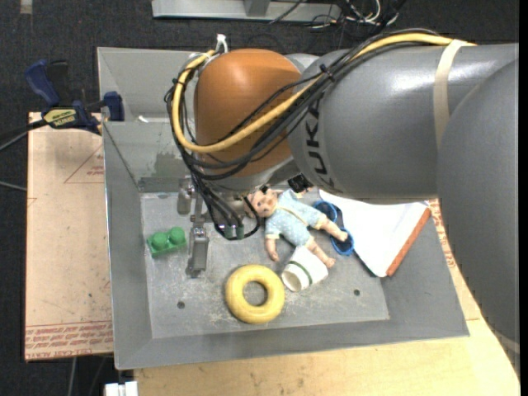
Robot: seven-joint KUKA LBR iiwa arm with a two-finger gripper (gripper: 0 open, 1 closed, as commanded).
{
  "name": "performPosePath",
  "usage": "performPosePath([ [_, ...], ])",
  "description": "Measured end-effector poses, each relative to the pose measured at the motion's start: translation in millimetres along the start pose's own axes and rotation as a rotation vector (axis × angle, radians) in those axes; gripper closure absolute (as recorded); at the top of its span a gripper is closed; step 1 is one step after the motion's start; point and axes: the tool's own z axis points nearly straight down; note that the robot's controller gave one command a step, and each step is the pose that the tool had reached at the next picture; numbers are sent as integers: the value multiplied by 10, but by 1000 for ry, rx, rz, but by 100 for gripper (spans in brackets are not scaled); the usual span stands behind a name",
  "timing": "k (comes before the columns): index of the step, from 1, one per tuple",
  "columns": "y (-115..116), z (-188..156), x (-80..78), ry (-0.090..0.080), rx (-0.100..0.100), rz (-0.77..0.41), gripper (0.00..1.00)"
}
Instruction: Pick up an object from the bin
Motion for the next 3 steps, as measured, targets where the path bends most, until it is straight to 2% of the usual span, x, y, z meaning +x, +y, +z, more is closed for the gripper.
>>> performPosePath([
  [1,-12,-50,-16,-8,-2,4,0],
  [2,-314,223,-99,-12,-4,-34,0],
  [3,-390,567,-226,-10,2,-175,0],
])
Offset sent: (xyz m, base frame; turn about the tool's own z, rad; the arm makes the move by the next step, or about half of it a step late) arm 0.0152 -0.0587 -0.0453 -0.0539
